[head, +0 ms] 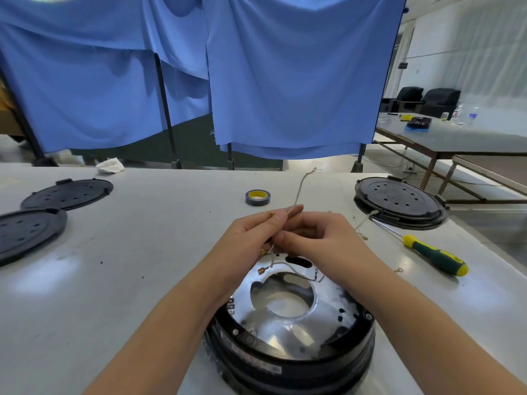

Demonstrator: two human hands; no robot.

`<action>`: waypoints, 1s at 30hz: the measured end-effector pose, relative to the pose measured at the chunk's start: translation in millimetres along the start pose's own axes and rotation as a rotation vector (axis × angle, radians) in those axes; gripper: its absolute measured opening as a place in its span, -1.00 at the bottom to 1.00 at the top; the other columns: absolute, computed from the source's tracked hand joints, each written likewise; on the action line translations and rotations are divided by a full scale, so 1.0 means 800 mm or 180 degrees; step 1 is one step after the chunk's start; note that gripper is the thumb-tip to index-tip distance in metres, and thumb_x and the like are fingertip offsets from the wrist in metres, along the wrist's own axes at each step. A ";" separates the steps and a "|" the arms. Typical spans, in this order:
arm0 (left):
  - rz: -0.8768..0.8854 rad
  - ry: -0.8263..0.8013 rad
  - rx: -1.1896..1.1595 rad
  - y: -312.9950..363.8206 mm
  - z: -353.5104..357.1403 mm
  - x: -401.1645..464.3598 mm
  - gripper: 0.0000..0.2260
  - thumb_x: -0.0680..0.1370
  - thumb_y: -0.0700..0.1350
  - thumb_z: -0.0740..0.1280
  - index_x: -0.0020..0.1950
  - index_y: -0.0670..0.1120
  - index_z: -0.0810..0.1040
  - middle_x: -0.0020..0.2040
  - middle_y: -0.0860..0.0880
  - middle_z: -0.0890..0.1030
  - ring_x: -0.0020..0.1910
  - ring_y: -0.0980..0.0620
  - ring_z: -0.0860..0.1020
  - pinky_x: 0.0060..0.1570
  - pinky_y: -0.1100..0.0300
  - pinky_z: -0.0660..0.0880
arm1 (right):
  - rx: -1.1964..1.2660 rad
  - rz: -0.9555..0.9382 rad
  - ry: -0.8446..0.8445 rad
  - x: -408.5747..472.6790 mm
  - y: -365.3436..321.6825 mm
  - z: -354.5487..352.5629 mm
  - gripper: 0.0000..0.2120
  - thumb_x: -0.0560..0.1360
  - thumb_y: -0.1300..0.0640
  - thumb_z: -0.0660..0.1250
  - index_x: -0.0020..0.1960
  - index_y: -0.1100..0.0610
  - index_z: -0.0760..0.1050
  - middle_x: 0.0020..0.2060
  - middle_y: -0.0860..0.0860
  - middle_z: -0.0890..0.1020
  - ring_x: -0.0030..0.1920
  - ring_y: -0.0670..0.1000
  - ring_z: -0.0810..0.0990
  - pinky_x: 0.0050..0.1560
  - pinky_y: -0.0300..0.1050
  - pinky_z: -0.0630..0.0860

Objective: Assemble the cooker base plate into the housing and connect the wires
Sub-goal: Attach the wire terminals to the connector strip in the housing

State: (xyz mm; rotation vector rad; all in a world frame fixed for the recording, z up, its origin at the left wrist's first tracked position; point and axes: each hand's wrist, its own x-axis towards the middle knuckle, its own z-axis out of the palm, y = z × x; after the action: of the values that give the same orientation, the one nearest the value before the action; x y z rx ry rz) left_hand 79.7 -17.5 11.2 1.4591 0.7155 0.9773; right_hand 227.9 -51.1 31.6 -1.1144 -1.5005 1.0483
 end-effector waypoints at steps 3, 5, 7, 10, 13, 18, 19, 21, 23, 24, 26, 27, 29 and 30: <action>0.0019 0.0228 0.0290 0.000 -0.005 0.000 -0.72 0.51 0.08 0.32 0.20 0.13 0.63 0.09 0.03 0.69 0.14 0.04 0.63 0.22 0.06 0.49 | -0.0089 0.0213 -0.0054 0.005 0.003 -0.001 -0.94 0.46 0.26 0.43 -0.17 0.14 0.61 -0.34 0.06 0.70 -0.39 -0.07 0.65 -0.36 -0.30 0.53; 0.0117 0.0516 0.0411 0.004 -0.015 0.001 -0.79 0.55 0.02 0.34 0.17 0.11 0.63 0.07 0.08 0.69 0.09 0.14 0.63 0.11 0.20 0.54 | -0.0234 0.0526 -0.0110 0.009 0.006 -0.002 -0.94 0.45 0.27 0.43 -0.14 0.17 0.56 -0.36 0.07 0.68 -0.39 -0.04 0.66 -0.35 -0.23 0.58; 0.0096 0.0886 0.0544 0.009 -0.028 0.004 -0.85 0.58 -0.05 0.31 0.09 0.09 0.65 0.08 0.10 0.68 0.11 0.18 0.61 0.12 0.19 0.54 | -0.0318 0.0975 -0.0276 0.014 0.009 -0.003 -0.87 0.44 0.29 0.43 -0.05 0.18 0.52 -0.34 0.10 0.69 -0.38 0.00 0.68 -0.36 -0.22 0.57; -0.0162 0.1231 0.0797 0.015 -0.043 0.009 -0.85 0.60 -0.11 0.28 0.00 0.06 0.64 0.07 0.03 0.65 0.11 0.10 0.59 0.13 0.10 0.54 | -0.0658 0.1488 -0.0677 0.018 0.014 0.002 -0.81 0.46 0.27 0.42 0.05 0.17 0.50 -0.35 0.08 0.69 -0.38 -0.02 0.66 -0.31 -0.19 0.60; -0.0308 0.1224 0.1148 0.012 -0.048 0.009 -0.87 0.58 -0.12 0.30 -0.03 0.08 0.62 0.04 0.06 0.63 0.07 0.13 0.57 0.08 0.19 0.51 | -0.0778 0.1730 -0.0956 0.019 0.020 0.010 -0.92 0.52 0.28 0.33 0.00 0.22 0.48 -0.45 0.05 0.64 -0.45 -0.05 0.62 -0.37 -0.19 0.61; -0.0421 0.1515 0.1241 -0.014 -0.053 -0.003 -0.79 0.61 -0.08 0.25 0.20 0.02 0.57 0.14 0.08 0.59 0.08 0.18 0.52 -0.06 0.35 0.40 | -0.0748 0.1953 -0.1165 0.024 0.021 0.020 -0.97 0.53 0.28 0.31 -0.07 0.19 0.48 -0.43 0.06 0.66 -0.44 -0.02 0.64 -0.42 -0.22 0.60; -0.0482 0.1525 0.1202 -0.019 -0.051 -0.005 -0.76 0.62 -0.08 0.22 0.25 0.00 0.55 0.18 0.07 0.58 0.15 0.14 0.51 0.03 0.29 0.37 | -0.0819 0.1971 -0.1176 0.025 0.022 0.022 -0.96 0.51 0.29 0.33 -0.07 0.19 0.48 -0.41 0.07 0.67 -0.41 0.01 0.65 -0.37 -0.19 0.63; -0.0444 0.1517 0.1133 -0.028 -0.046 -0.009 -0.75 0.63 -0.09 0.18 0.27 0.00 0.54 0.23 0.05 0.56 0.25 0.09 0.48 0.17 0.23 0.33 | -0.0941 0.1991 -0.1161 0.028 0.024 0.027 -0.94 0.48 0.30 0.37 -0.10 0.18 0.50 -0.33 0.11 0.68 -0.32 0.08 0.65 -0.25 -0.12 0.63; -0.0249 0.1519 0.0908 -0.033 -0.042 -0.011 -0.77 0.64 -0.12 0.15 0.21 0.03 0.54 0.22 0.04 0.59 0.24 0.10 0.50 0.22 0.22 0.36 | -0.0911 0.2056 -0.1186 0.030 0.023 0.034 -0.98 0.51 0.29 0.32 -0.10 0.21 0.50 -0.25 0.16 0.69 -0.31 0.08 0.66 -0.26 -0.13 0.63; -0.0165 0.1508 0.0789 -0.034 -0.040 -0.012 -0.77 0.64 -0.13 0.15 0.19 0.05 0.54 0.20 0.04 0.60 0.21 0.12 0.52 0.19 0.24 0.39 | -0.0832 0.2123 -0.1208 0.031 0.022 0.036 -0.97 0.53 0.29 0.29 -0.09 0.24 0.50 -0.24 0.16 0.69 -0.32 0.06 0.66 -0.28 -0.15 0.63; -0.0050 0.1441 0.0625 -0.035 -0.040 -0.014 -0.76 0.65 -0.15 0.12 0.16 0.08 0.53 0.17 0.05 0.62 0.16 0.18 0.54 0.06 0.35 0.42 | -0.0626 0.2252 -0.1207 0.035 0.020 0.041 -0.91 0.56 0.25 0.25 -0.02 0.28 0.49 -0.31 0.11 0.65 -0.33 0.04 0.67 -0.34 -0.18 0.64; -0.0017 0.1395 0.0561 -0.035 -0.040 -0.014 -0.75 0.65 -0.16 0.12 0.15 0.08 0.54 0.16 0.05 0.62 0.14 0.21 0.55 0.00 0.40 0.43 | -0.0561 0.2283 -0.1182 0.037 0.019 0.042 -0.87 0.57 0.21 0.25 0.02 0.28 0.49 -0.35 0.09 0.64 -0.34 0.03 0.67 -0.36 -0.19 0.63; 0.0026 0.1314 0.0454 -0.034 -0.040 -0.014 -0.74 0.65 -0.17 0.10 0.15 0.06 0.54 0.15 0.03 0.63 0.16 0.20 0.55 -0.03 0.47 0.45 | -0.0547 0.2271 -0.1107 0.041 0.018 0.044 -0.82 0.58 0.14 0.28 0.06 0.26 0.50 -0.38 0.06 0.64 -0.34 0.01 0.67 -0.36 -0.20 0.63; 0.0036 0.1287 0.0417 -0.034 -0.039 -0.014 -0.74 0.65 -0.17 0.09 0.15 0.05 0.55 0.15 0.03 0.63 0.17 0.18 0.55 0.01 0.46 0.45 | -0.0563 0.2250 -0.1066 0.042 0.017 0.044 -0.82 0.57 0.12 0.31 0.05 0.24 0.50 -0.38 0.05 0.65 -0.33 0.00 0.67 -0.35 -0.21 0.63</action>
State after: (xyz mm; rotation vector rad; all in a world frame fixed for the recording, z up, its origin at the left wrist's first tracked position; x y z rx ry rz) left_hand 49.6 -8.6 -18.3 1.3912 1.0813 1.2718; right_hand 191.1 -18.5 18.6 -1.7290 -1.5023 1.6675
